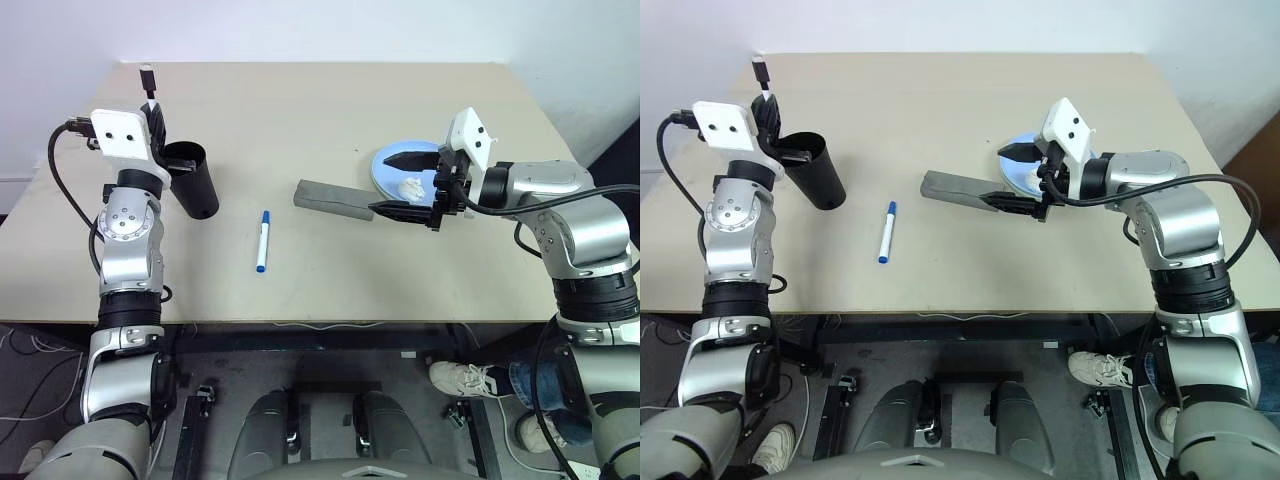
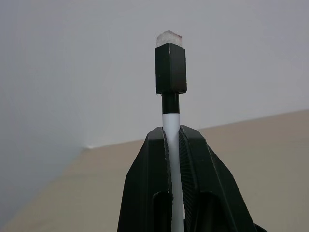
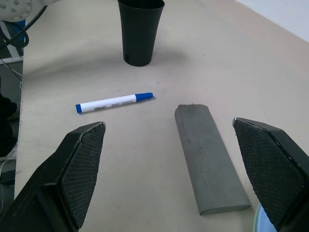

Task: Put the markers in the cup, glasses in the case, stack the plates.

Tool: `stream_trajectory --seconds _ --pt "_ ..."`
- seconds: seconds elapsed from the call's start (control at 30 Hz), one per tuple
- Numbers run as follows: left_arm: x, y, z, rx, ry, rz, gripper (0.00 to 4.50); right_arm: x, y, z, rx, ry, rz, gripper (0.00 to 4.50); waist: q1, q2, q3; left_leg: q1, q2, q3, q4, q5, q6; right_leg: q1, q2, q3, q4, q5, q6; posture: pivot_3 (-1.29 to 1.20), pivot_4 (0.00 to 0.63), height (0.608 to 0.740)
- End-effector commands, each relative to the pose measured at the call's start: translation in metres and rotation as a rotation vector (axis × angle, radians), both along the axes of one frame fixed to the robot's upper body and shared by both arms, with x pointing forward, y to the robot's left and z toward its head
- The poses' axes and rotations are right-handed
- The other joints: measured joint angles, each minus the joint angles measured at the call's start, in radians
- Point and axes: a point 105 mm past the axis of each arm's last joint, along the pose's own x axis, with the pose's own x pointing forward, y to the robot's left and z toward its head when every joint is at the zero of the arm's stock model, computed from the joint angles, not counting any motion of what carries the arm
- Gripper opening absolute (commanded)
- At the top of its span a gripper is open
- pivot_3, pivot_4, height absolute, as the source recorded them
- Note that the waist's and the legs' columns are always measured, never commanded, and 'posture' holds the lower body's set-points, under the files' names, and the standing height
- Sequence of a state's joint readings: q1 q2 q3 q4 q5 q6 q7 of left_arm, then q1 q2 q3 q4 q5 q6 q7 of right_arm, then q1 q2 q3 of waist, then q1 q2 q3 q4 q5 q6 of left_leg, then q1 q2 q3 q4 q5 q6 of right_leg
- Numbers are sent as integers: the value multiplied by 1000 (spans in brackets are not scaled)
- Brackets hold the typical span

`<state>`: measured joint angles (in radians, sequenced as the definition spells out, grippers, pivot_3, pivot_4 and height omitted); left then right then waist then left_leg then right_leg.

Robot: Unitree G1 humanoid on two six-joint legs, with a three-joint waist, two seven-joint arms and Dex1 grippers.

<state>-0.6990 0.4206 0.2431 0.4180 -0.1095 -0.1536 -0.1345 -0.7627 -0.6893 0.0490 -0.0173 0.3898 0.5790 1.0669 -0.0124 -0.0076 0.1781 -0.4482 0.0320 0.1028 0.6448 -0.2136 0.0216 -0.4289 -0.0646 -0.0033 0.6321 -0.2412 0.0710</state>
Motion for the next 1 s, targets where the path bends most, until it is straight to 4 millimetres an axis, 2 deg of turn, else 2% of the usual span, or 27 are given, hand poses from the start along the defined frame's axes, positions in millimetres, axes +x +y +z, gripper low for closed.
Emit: stream_trajectory --seconds 0.03,0.2,0.43,0.77,0.9,1.0 --pt "-2 -9 15 13 -55 -31 26 -5 0 13 -7 -65 10 4500 0 0 0 0 0 0 0 0 0 0 0 0 0 0 0 0 150 740" --pt "-1 -9 9 -7 -26 -33 1643 -4 -1 13 -7 -68 4 4500 -1 0 0 0 0 0 -1 0 0 0 0 0 -1 0 -1 0 150 740" --pt "-4 -14 14 11 -48 -59 4039 -4 -2 12 -9 -66 -1 4500 -1 0 0 0 0 0 -1 0 0 0 -1 1 -1 -1 -3 0 150 740" --pt "-14 -28 27 0 -43 -149 4039 -5 -1 14 14 -56 4 4500 -2 0 0 0 0 0 -2 0 0 -1 -1 1 -1 -1 -3 0 150 740" --pt "-26 -42 37 33 28 -269 4039 -5 -2 13 12 -41 -3 4500 -3 0 0 -1 0 0 -2 0 0 -1 -1 1 -1 -1 -3 0 150 740" --pt "-38 -49 52 68 15 -290 4039 -5 -3 11 11 -32 -7 4500 -3 0 0 -1 0 0 -2 0 0 -1 -1 1 -1 -1 -3 0 150 740"
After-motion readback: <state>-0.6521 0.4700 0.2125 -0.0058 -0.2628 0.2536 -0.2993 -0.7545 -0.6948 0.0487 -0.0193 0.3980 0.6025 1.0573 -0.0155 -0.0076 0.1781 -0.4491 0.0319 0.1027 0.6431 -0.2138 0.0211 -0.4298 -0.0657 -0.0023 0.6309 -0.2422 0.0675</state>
